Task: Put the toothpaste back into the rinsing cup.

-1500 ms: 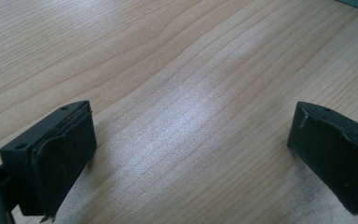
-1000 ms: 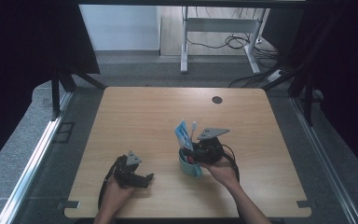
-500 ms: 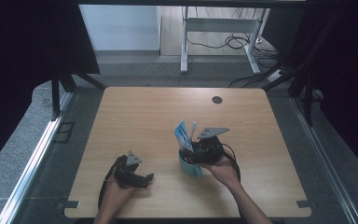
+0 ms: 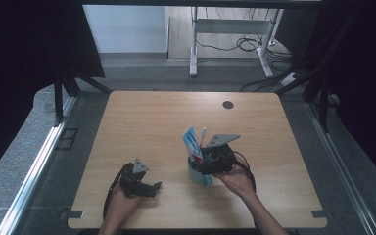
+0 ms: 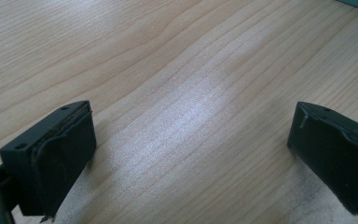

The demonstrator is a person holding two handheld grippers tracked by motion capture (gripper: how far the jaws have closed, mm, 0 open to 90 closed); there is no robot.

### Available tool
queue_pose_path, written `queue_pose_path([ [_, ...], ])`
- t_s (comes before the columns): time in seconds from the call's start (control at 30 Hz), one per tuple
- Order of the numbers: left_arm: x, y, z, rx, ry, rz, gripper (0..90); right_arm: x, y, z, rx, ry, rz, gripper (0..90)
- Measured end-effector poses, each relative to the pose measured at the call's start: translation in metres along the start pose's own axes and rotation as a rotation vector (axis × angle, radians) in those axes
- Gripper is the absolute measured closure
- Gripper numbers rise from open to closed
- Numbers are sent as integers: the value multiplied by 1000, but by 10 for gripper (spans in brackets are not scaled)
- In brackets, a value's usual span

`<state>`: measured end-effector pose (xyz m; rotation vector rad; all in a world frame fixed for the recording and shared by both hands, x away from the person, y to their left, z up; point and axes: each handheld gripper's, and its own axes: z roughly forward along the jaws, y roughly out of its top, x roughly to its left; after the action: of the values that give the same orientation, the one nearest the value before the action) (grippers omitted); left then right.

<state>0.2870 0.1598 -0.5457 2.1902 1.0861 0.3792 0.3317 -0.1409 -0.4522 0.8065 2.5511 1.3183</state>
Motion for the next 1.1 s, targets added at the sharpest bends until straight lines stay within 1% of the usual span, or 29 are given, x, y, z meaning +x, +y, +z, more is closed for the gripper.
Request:
queue_pose_path([
  [0.1,0,0,0,0,0,0,10,0,1,-2,0,-2,5,288],
  [0.3,0,0,0,1,0,-1,10,1,1,-8,-5,-9,9,231],
  [0.43,0,0,0,1,0,0,10,1,1,-11,9,-17,7,191],
  [0.63,0,0,0,1,0,0,10,1,-1,-17,28,-34,-1,142],
  [0.9,0,0,0,0,-1,-3,10,2,-2,-28,32,-51,-13,110],
  [1.1,0,0,0,0,0,0,10,0,-4,-33,60,-86,-32,38],
])
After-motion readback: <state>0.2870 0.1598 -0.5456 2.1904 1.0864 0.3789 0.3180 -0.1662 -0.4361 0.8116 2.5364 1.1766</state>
